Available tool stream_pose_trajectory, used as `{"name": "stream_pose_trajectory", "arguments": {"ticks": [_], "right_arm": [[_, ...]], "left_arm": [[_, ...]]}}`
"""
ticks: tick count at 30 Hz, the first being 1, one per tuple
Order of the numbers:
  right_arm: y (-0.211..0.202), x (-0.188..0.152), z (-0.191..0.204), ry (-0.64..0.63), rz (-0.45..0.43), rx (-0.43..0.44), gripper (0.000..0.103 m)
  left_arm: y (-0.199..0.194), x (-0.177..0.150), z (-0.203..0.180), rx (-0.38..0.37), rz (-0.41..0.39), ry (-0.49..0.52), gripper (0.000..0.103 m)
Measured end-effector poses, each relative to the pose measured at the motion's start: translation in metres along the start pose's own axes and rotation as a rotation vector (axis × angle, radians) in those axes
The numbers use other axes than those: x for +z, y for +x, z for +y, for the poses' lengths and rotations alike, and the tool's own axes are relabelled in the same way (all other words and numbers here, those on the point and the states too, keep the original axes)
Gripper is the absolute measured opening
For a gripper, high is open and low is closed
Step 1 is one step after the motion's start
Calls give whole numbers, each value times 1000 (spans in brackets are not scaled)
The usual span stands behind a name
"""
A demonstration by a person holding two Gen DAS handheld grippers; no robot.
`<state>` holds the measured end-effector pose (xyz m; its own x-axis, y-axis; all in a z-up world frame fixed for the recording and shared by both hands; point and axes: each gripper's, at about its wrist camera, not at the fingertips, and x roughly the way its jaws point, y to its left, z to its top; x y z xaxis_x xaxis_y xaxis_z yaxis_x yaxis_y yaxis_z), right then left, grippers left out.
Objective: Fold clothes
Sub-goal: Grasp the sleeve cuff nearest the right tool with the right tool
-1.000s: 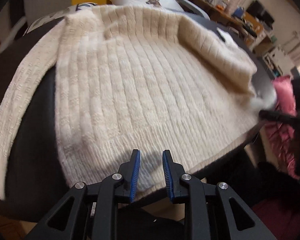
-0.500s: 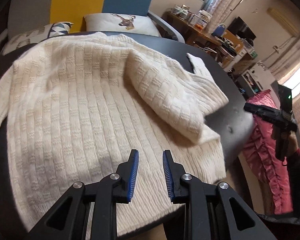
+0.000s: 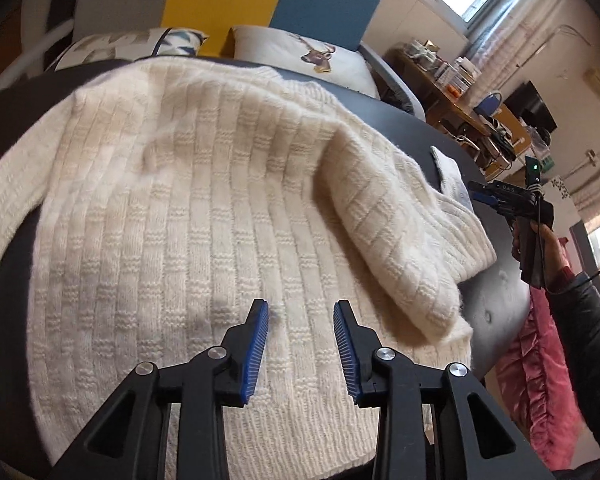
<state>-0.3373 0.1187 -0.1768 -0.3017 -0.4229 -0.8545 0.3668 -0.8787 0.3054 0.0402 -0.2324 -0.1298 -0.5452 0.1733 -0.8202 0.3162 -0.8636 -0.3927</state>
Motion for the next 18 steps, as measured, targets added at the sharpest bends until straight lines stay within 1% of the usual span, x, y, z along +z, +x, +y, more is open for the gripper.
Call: {"name": "stream_pose_trajectory", "arguments": {"ticks": [2,5,7,8,9,10,11,13,16,18], "right_arm": [[8,-2,3,-18,33,-24,41],[10,-7,13,-71,35,-78,41],[12,-9,19,-103,61,-117,40],[12,-9,22,-108,71,-125,29],[11,-9,24,-112,81,-133,11],[9,-9,26,-104,90,-141,10],[6,-11,29,-119,86,-175,10],[-6,-15,32,-121,61,-219,10],[-45,-19,32,-105,5,-273,10],[-76,-26,31,-115,-16,-323,10]], "left_arm": [[1,-1,4,0,3,-16,35],[3,-3,7,-11,10,-28,36],[6,-3,8,-18,19,-37,36],[7,-4,8,-23,22,-39,36],[7,-4,8,-28,24,-40,36],[7,-4,9,-31,25,-42,36],[6,-4,9,-34,23,-47,37],[3,-6,9,-56,21,-57,37],[-2,-10,5,-72,8,-42,38],[-6,-14,2,-84,0,-26,38]]}}
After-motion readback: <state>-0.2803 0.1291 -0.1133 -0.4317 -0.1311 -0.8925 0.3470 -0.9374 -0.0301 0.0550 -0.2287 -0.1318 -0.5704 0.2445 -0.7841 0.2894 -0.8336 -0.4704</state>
